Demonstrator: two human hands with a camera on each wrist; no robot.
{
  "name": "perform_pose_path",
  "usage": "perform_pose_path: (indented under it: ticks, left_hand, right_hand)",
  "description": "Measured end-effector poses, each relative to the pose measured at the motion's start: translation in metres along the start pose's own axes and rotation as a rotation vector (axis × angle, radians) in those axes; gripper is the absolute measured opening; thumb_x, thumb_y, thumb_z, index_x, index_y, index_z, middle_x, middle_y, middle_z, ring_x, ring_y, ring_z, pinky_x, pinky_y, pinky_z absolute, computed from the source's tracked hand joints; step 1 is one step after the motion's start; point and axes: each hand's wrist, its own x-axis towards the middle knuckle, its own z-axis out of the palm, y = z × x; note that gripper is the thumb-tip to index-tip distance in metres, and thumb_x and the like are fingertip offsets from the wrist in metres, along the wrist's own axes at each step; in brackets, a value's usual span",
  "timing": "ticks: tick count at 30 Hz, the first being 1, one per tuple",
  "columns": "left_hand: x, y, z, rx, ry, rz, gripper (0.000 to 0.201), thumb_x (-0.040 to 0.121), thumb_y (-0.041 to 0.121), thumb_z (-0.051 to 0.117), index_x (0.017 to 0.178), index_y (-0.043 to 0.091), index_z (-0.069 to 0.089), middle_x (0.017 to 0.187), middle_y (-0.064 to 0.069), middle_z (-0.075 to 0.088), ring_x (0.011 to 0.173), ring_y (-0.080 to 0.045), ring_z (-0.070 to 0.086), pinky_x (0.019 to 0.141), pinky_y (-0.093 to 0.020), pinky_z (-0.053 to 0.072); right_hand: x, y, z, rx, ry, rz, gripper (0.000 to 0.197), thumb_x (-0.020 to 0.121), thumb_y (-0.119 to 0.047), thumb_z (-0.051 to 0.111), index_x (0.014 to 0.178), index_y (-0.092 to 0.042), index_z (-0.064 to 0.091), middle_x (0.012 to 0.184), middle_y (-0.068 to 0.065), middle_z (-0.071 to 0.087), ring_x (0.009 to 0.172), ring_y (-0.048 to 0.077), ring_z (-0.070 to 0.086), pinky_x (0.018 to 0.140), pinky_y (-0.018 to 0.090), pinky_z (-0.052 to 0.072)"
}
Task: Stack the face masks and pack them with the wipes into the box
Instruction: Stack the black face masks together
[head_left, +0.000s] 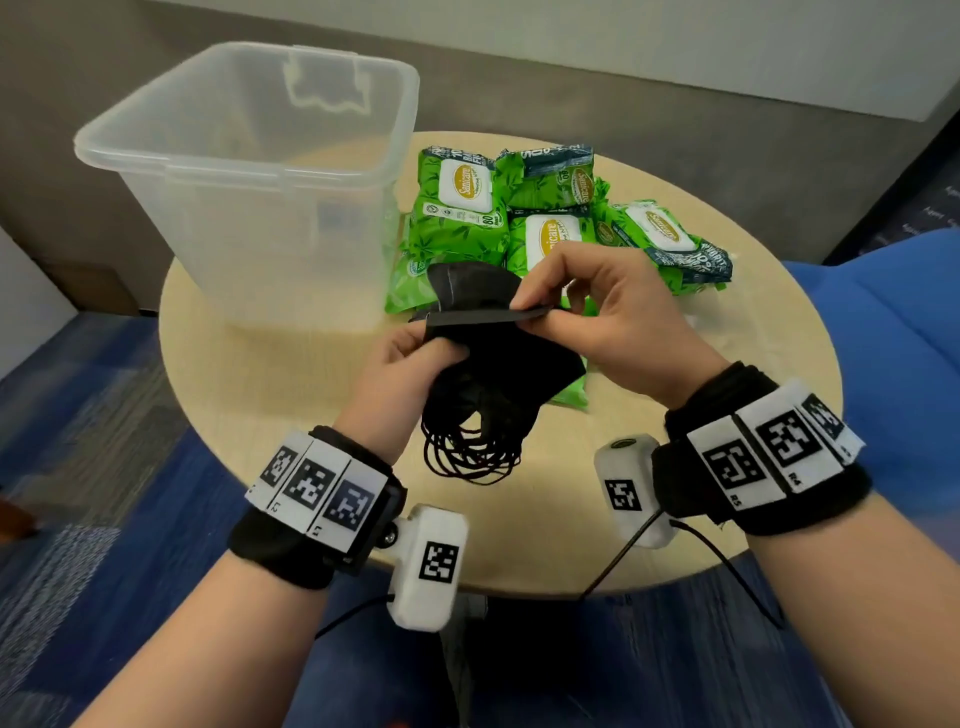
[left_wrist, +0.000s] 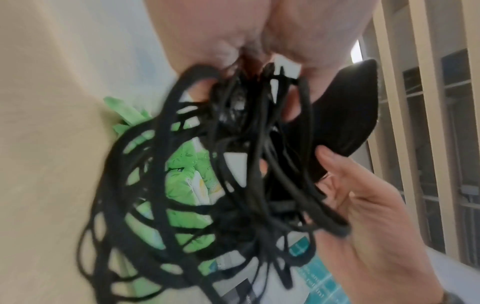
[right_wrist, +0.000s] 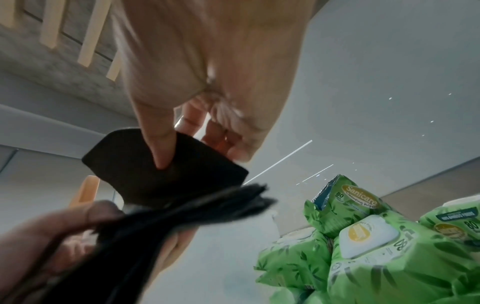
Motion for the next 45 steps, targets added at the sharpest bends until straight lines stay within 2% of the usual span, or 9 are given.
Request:
perform_pose_path:
  ticks: [3, 7, 12, 17, 21, 24, 34, 38, 45]
  left_hand:
    - [0.002, 0.004, -0.001, -0.174, 0.048, -0.049, 0.037, 0.086, 0.018, 0.038, 0.066, 0.015, 0.069, 0.06, 0.001, 0.063, 0.058, -0.012, 0.06, 0.054, -0.021, 0.048]
    - [0.005, 0.007, -0.004, -0.152, -0.031, -0.098, 0.047, 0.08, 0.046, 0.047, 0.092, 0.005, 0.066, 0.075, -0.008, 0.069, 0.066, -0.018, 0.065, 0.056, -0.019, 0.051]
    - [0.008, -0.002, -0.007, 0.039, -0.015, 0.053, 0.017, 0.079, 0.005, 0.063, 0.096, 0.003, 0.066, 0.074, 0.0, 0.071, 0.065, -0.009, 0.065, 0.06, -0.018, 0.052]
    - [0.006, -0.003, -0.008, 0.168, 0.046, 0.245, 0.041, 0.081, -0.008, 0.061, 0.11, 0.018, 0.052, 0.094, 0.002, 0.065, 0.087, -0.008, 0.063, 0.083, -0.025, 0.053]
    - [0.007, -0.003, -0.011, 0.176, 0.048, 0.303, 0.038, 0.078, -0.002, 0.061, 0.106, 0.022, 0.054, 0.097, 0.006, 0.065, 0.089, -0.002, 0.063, 0.08, -0.019, 0.05]
    - [0.009, -0.002, -0.012, 0.152, 0.066, 0.316, 0.038, 0.083, -0.011, 0.057, 0.104, 0.022, 0.057, 0.097, 0.007, 0.066, 0.089, -0.001, 0.064, 0.077, -0.017, 0.05]
    - [0.009, -0.002, -0.009, 0.151, 0.034, 0.32, 0.037, 0.081, -0.003, 0.06, 0.111, 0.018, 0.057, 0.105, 0.002, 0.066, 0.098, -0.006, 0.064, 0.086, -0.022, 0.05]
    - [0.007, 0.0, -0.006, 0.139, -0.013, 0.296, 0.041, 0.078, -0.011, 0.064, 0.113, 0.008, 0.057, 0.096, 0.002, 0.068, 0.089, -0.007, 0.064, 0.08, -0.024, 0.051]
    - [0.001, 0.002, -0.001, 0.1, -0.128, 0.286, 0.035, 0.083, -0.014, 0.055, 0.105, 0.012, 0.058, 0.088, 0.009, 0.071, 0.087, -0.005, 0.066, 0.076, -0.019, 0.052]
  right_hand:
    - [-0.004, -0.001, 0.005, -0.005, -0.162, 0.048, 0.025, 0.075, -0.007, 0.057, 0.073, -0.031, 0.053, 0.088, 0.008, 0.067, 0.08, 0.024, 0.06, 0.073, 0.035, 0.048]
    - [-0.004, -0.001, 0.005, -0.049, -0.266, 0.05, 0.025, 0.071, -0.006, 0.05, 0.071, -0.031, 0.045, 0.093, 0.012, 0.063, 0.084, 0.019, 0.054, 0.075, 0.025, 0.043]
    - [-0.005, 0.0, 0.002, -0.017, -0.312, 0.112, 0.019, 0.07, -0.006, 0.045, 0.068, -0.024, 0.044, 0.089, 0.015, 0.063, 0.081, 0.017, 0.052, 0.071, 0.023, 0.041]
    - [-0.007, 0.001, -0.009, 0.247, -0.091, 0.22, 0.02, 0.076, 0.002, 0.049, 0.081, -0.017, 0.047, 0.066, 0.0, 0.056, 0.059, 0.011, 0.052, 0.052, 0.019, 0.042]
    - [-0.008, 0.003, -0.029, 0.327, 0.102, 0.212, 0.045, 0.079, 0.013, 0.048, 0.102, -0.026, 0.049, 0.081, 0.034, 0.052, 0.054, 0.035, 0.046, 0.051, 0.034, 0.043]
    - [-0.01, 0.005, -0.043, 0.157, 0.125, 0.214, 0.04, 0.08, 0.014, 0.048, 0.089, -0.022, 0.063, 0.081, 0.008, 0.064, 0.062, 0.027, 0.05, 0.056, 0.029, 0.042]
    - [-0.013, -0.02, -0.045, 0.352, -0.328, 0.227, 0.019, 0.076, -0.026, 0.059, 0.08, -0.013, 0.072, 0.08, 0.0, 0.069, 0.074, 0.01, 0.059, 0.063, 0.014, 0.047]
    - [-0.007, -0.031, -0.033, 0.241, -0.409, 0.131, 0.019, 0.063, -0.008, 0.08, 0.069, -0.015, 0.063, 0.064, -0.003, 0.061, 0.061, 0.008, 0.057, 0.059, 0.017, 0.047]
    - [0.003, -0.008, -0.011, -0.21, -0.244, 0.225, 0.074, 0.072, -0.011, 0.077, 0.133, -0.032, 0.04, 0.13, 0.0, 0.052, 0.117, 0.025, 0.055, 0.099, 0.039, 0.045]
